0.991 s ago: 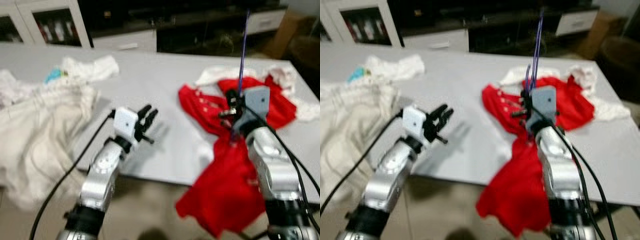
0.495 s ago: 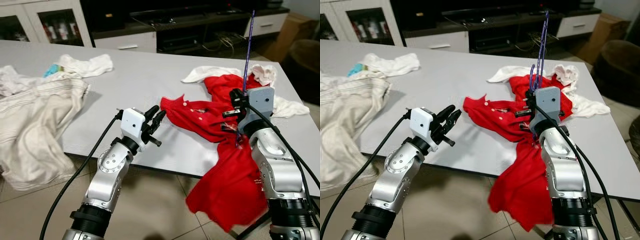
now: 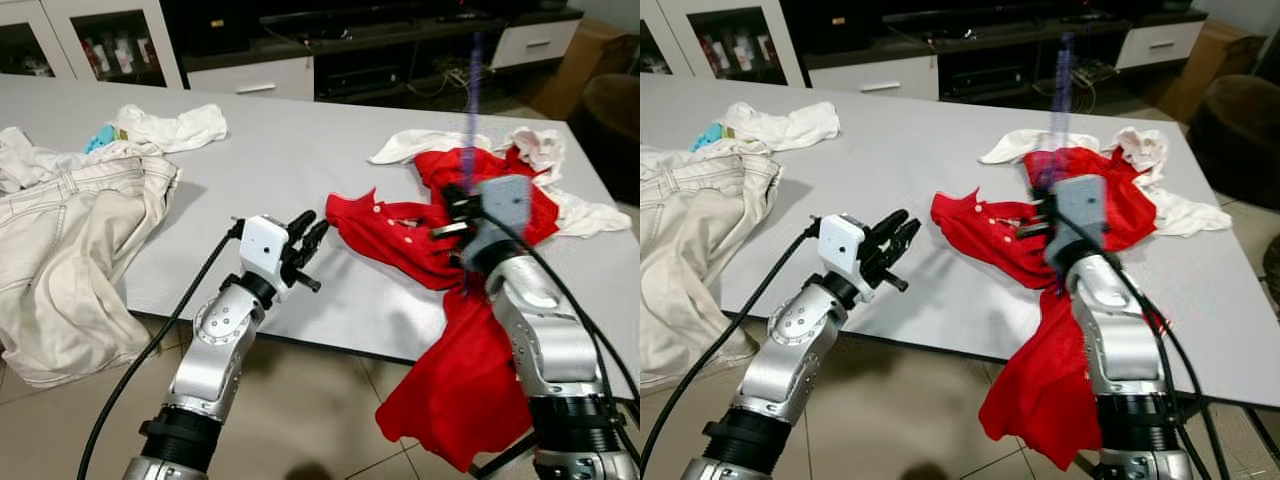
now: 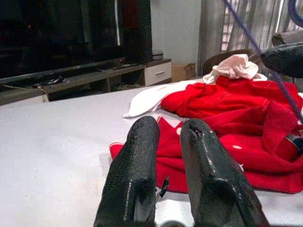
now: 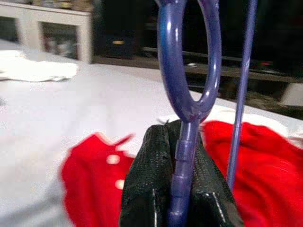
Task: Hang hanger
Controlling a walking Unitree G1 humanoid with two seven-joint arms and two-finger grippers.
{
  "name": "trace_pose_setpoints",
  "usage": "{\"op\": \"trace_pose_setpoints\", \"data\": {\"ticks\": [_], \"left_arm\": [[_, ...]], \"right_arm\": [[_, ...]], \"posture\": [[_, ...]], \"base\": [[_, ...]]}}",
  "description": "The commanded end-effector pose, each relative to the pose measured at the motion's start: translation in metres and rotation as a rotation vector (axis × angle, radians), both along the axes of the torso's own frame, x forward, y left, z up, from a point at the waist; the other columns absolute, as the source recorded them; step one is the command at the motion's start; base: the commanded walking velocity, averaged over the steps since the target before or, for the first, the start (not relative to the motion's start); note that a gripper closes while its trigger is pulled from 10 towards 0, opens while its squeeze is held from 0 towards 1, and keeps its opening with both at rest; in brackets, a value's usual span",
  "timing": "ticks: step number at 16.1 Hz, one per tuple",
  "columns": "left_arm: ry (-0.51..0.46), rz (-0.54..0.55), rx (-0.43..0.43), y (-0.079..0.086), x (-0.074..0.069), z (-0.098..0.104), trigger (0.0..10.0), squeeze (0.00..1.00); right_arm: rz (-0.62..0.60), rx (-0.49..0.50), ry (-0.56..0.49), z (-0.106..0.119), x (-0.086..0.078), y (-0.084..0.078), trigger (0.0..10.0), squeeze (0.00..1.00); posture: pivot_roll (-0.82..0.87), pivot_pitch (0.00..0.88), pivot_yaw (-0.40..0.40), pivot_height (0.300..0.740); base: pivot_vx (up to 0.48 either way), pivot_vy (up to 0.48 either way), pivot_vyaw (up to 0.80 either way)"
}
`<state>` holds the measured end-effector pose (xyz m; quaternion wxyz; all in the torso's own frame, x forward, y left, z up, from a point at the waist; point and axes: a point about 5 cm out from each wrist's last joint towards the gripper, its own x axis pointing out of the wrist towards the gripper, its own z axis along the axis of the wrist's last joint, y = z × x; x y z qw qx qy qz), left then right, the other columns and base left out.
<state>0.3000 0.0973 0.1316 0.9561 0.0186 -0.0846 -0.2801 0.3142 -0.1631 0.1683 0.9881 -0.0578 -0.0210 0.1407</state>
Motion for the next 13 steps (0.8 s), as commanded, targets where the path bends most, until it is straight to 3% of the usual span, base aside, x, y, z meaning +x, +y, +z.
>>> {"op": "trace_pose_setpoints", "data": {"ticks": [1,7,13], "left_arm": [[-0.005,0.003,0.011,0.000,0.002,0.000,10.0,0.00],[-0.008,0.006,0.014,0.000,0.002,0.000,10.0,0.00],[-0.006,0.009,0.008,-0.003,0.001,-0.002,10.0,0.00]], "right_arm": [[0.051,0.006,-0.038,0.013,0.000,0.007,10.0,0.00],[0.216,-0.002,-0.049,0.030,0.002,0.019,10.0,0.00],[0.190,0.026,-0.050,0.039,0.008,0.011,10.0,0.00]], "posture": [[-0.10,0.000,0.025,0.740],[-0.10,0.000,0.021,0.740],[-0.09,0.000,0.006,0.740]], "base": [[0.000,0.000,0.00],[0.000,0.000,0.00],[0.000,0.000,0.00]]}}
